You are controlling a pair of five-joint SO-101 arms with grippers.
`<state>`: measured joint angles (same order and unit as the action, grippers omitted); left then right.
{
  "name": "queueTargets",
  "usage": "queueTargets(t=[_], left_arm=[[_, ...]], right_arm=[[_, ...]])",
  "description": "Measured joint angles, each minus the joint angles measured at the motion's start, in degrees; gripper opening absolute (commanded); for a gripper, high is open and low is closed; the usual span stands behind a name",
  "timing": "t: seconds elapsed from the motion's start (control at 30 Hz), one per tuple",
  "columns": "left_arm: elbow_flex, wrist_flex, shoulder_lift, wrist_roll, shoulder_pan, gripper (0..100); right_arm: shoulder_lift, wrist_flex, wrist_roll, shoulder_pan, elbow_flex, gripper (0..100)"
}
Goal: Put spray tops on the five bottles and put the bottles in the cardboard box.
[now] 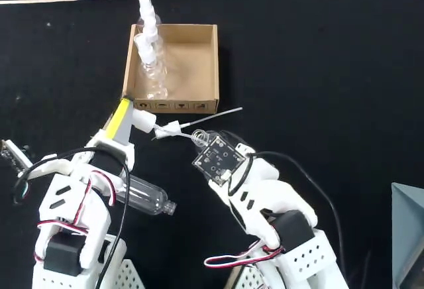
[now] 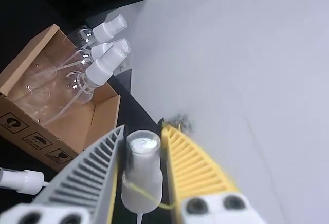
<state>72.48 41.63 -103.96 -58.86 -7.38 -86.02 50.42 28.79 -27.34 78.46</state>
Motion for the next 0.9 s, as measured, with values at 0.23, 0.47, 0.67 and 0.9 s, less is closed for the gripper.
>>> queueTargets(t=[0.23, 0.47, 0.67, 0.9], left_arm=[[0.00, 0.00, 0.09, 1.23, -2.99, 3], [1.76, -0.26, -0.09, 2.64, -5.71, 3], [1.76, -0.35, -0.18, 2.81, -7.74, 3], [1.76, -0.35, -0.18, 3.08, -9.76, 3]], right_arm=[[0.00, -2.81, 0.00, 0.00, 2.02, 1.1], [0.00, -3.08, 0.09, -0.26, 2.02, 1.1], [0.00, -3.08, 0.09, -0.26, 2.02, 1.1], [0.00, -3.08, 0.09, -0.26, 2.02, 1.1]])
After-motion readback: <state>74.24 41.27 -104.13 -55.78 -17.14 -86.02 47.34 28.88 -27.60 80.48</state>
